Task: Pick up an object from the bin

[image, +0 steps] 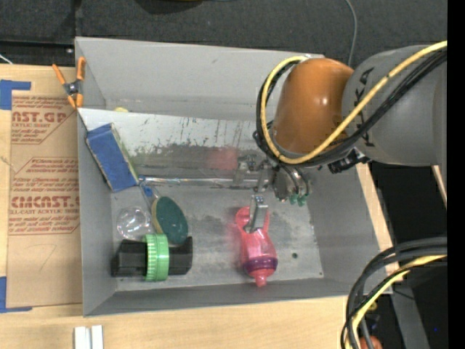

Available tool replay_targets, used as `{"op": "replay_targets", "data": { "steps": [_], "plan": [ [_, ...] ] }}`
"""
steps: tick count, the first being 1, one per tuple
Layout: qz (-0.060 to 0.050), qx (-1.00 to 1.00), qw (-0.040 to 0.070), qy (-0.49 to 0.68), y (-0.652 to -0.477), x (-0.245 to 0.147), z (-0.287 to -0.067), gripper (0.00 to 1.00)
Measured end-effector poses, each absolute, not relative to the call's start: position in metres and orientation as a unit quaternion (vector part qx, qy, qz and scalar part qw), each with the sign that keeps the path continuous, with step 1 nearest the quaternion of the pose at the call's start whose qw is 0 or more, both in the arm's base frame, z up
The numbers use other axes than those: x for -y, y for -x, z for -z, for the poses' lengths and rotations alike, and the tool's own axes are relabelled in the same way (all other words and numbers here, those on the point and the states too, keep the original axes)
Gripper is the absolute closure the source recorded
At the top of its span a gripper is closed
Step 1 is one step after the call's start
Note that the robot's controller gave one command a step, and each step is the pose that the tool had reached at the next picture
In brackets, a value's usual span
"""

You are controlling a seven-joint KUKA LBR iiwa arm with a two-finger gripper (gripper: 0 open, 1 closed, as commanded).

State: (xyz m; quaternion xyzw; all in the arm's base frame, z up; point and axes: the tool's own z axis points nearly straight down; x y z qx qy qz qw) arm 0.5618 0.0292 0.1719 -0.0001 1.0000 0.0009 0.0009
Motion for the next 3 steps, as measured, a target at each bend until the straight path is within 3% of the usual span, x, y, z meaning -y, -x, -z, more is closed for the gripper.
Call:
{"op": "replay_targets", "data": {
  "steps": [1,2,3],
  "plan": [
    [-0.001,-1.000,0.001,0.000,-0.562,-0.029,-0.172,0.00],
    [0.000,-1.000,0.006,0.022,-0.551,-0.032,-0.155,0.00],
    [0.000,-0.988,0.004,0.156,-0.535,-0.049,-0.248,0.00]
  ]
}}
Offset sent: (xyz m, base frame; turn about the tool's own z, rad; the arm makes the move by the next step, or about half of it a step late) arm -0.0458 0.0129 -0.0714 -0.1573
